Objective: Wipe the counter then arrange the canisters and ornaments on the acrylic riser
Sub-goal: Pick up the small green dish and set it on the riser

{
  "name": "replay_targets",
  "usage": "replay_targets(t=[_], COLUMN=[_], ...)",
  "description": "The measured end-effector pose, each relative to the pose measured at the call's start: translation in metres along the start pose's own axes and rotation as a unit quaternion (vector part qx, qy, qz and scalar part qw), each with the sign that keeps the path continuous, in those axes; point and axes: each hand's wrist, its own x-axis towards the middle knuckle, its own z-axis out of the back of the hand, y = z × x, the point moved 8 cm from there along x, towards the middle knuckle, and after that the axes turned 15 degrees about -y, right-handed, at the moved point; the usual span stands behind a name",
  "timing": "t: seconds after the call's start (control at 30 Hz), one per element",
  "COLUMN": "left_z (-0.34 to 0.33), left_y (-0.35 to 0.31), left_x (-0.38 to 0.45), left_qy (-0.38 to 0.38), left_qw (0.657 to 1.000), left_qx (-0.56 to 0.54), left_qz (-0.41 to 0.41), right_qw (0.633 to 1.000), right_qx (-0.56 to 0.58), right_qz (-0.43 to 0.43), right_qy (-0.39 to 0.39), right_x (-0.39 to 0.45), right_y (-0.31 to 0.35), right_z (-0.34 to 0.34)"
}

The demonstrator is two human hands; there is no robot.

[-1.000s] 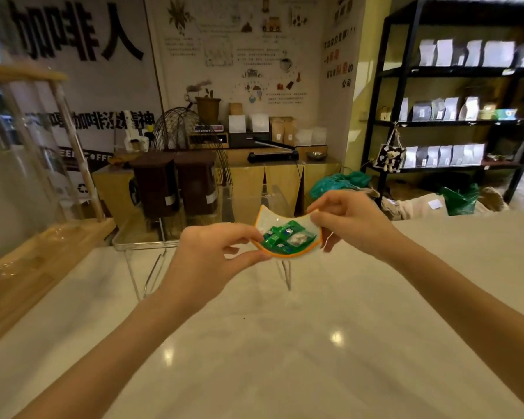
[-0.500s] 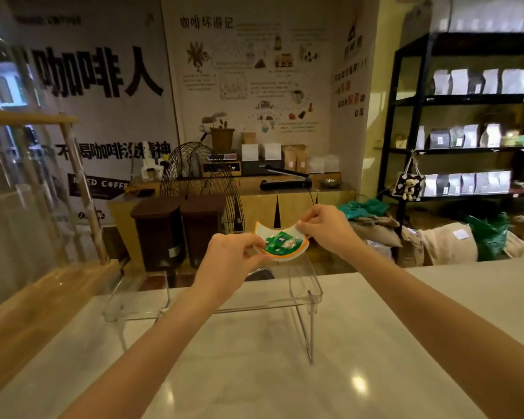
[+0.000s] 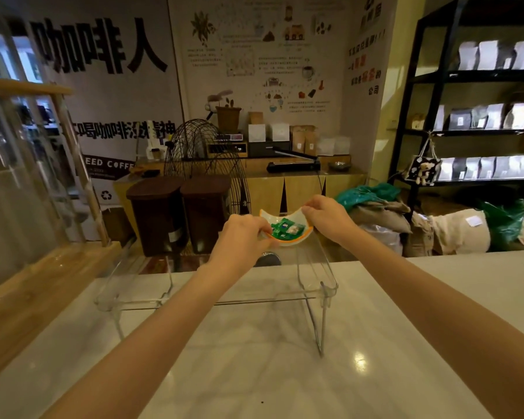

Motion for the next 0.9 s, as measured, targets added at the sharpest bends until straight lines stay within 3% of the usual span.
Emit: replay_targets(t=[0.53,0.77,0.9], left_z=[-0.004,-0.009,0.001], left_y=[-0.01,-0.022,-0.035], left_x=[0.006,-0.007,-0.027], left_qy=[0.037,0.108,0.11], left_qw=[0.993,0.978,0.971], left_qx=[0.111,0.16,0.167], left_qz=[-0.027,-0.081,-0.131], right_qw=[0.998,0.994,0.985], right_qx=[0.046,-0.043,-0.1], right_qz=[-0.024,0.035,0.104], right_qy=[0.031,0.095,0.097], right_x=[-0.015,-0.063,-0.121], right_y=[0.004,0.009,0.009], right_z=[-0.008,0.013,0.05])
